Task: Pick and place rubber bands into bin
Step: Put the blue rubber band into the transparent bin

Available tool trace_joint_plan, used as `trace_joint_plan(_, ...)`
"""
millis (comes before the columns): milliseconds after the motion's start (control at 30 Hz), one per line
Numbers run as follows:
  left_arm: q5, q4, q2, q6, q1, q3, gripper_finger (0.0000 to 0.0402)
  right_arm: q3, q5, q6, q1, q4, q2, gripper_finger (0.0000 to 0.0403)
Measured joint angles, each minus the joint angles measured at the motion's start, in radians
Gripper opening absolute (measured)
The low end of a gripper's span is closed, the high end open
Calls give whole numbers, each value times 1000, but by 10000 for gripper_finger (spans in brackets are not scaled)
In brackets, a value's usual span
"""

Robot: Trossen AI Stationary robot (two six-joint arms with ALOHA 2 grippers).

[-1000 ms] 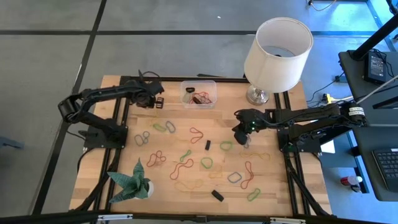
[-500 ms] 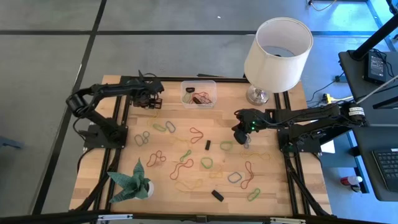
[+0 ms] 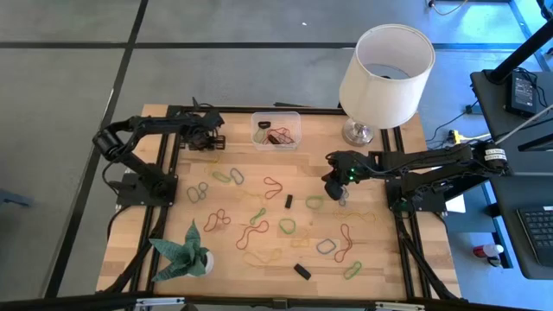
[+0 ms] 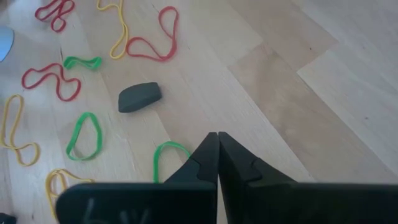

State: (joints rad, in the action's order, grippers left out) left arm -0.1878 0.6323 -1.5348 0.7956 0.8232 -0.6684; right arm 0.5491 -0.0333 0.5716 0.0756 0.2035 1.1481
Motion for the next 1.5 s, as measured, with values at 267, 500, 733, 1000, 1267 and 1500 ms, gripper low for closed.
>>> trace_joint_plan(267,52,113,68,-66,-31,-17,6,0,0,-3,0,0,0,6)
trace_joint_plan(500,53,312,251,-49,-148,-85,2,0,-19,-38,0,-11,0,6)
trace_joint_plan(733,27,328,405,12,-313,-191,2,0,-28,-83,0,-32,0,6)
trace_joint_plan(1000,-107,332,360,3,-495,-399,2,0,-28,-96,0,-31,0,6)
trace_joint_plan(1267,-208,328,170,-163,-570,-698,2,0,-26,-109,0,-29,0,6)
trace_joint_plan(1500,-213,301,-56,-328,-537,-950,2,0,-26,-110,0,-28,0,6)
